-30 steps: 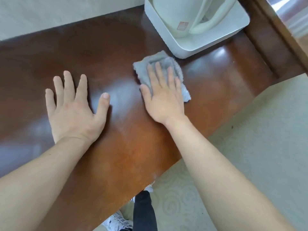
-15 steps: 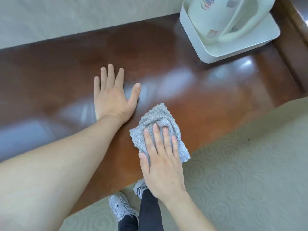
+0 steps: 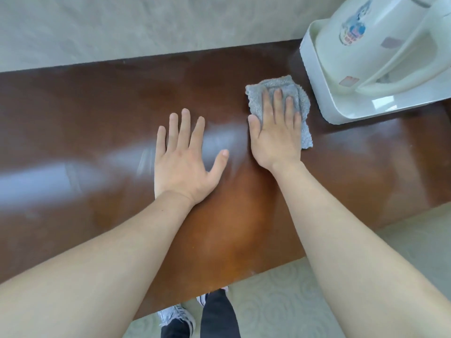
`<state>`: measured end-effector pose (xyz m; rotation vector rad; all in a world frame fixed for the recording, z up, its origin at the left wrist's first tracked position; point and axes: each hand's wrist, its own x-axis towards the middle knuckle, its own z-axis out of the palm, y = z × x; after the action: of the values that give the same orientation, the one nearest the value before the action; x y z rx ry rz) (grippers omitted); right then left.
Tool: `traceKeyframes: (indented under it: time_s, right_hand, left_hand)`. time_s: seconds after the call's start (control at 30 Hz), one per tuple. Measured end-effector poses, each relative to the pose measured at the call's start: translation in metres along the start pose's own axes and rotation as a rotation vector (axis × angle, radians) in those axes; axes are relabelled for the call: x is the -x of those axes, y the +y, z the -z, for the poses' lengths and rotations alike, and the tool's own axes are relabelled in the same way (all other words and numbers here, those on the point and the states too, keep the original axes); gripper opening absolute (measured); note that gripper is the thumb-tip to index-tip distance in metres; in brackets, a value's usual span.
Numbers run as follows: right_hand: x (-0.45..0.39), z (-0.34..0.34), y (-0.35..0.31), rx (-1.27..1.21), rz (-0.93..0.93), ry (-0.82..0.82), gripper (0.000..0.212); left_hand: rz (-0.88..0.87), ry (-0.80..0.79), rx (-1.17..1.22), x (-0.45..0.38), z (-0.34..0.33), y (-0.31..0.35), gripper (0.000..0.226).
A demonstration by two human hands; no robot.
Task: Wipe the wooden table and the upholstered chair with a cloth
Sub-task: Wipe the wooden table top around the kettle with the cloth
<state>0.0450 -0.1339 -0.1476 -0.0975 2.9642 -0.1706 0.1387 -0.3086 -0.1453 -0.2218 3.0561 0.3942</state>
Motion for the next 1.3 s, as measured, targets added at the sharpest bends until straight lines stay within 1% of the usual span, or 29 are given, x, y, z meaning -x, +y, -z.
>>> traceKeyframes:
  time_s: [0.13,0.33,0.47,0.53,0.6,0.7,0.77,0.83,0.87,0.9,0.97,1.03,1.07,1.13,1.2,1.3]
  right_hand:
    - [-0.034,0.007,-0.003,-0.007,0.013,0.029,0.061]
    - [-0.082,0.014,-0.010,0.028,0.099,0.025,0.062]
    - [-0.081,0.016,-0.006,0.011,0.162,0.008,0.062]
    - [-0.063,0.015,-0.003,-0.012,0.242,0.023,0.060]
    - [-0.027,0.013,0.001,-0.054,0.355,0.012,0.057]
    - [0.038,0.012,0.012,-0.201,0.467,-0.072,0.053]
    - [0.073,0.015,0.021,-0.291,0.471,-0.137,0.051]
    - [0.100,0.019,0.026,-0.442,0.423,-0.197,0.047]
    - [0.110,0.025,0.025,-0.551,0.349,-0.252,0.045]
    - [0.118,0.033,0.022,-0.680,0.230,-0.328,0.043]
    - [0.128,0.052,0.014,-0.991,-0.007,-0.461,0.036]
    - [0.135,0.070,0.004,-1.209,-0.086,-0.569,0.030]
    - [0.139,0.080,-0.002,-1.317,-0.109,-0.679,0.029]
    - [0.150,0.096,-0.015,-1.495,-0.144,-0.933,0.034]
    - [0.166,0.106,-0.030,-1.606,-0.214,-1.174,0.041]
    - [0.204,0.119,-0.056,-1.594,-0.262,-1.432,0.047]
  left_hand:
    - [0.001,-0.010,-0.013,0.000,0.000,0.002,0.084]
    - [0.023,-0.023,-0.043,0.000,0.000,0.003,0.083]
    - [0.033,-0.026,-0.042,0.002,0.001,0.004,0.082]
    - [0.037,-0.005,-0.029,0.002,0.000,0.004,0.079]
    - [0.032,0.030,-0.002,0.003,-0.001,0.004,0.074]
    - [0.075,0.105,0.088,0.007,0.005,0.006,0.066]
    - [0.136,0.131,0.252,0.011,0.013,0.005,0.065]
    - [0.181,0.085,0.454,0.014,0.025,0.002,0.062]
    - [0.191,0.032,0.528,0.014,0.032,0.000,0.058]
    - [0.193,-0.028,0.570,0.014,0.040,-0.002,0.053]
    - [0.208,-0.135,0.578,0.022,0.058,-0.006,0.048]
    - [0.249,-0.178,0.592,0.046,0.078,-0.008,0.047]
    - [0.269,-0.177,0.635,0.064,0.089,-0.008,0.045]
    - [0.337,-0.120,0.785,0.111,0.112,-0.010,0.037]
    - [0.488,-0.010,0.961,0.165,0.135,-0.013,0.028]
    - [0.751,0.096,1.203,0.255,0.168,-0.015,0.030]
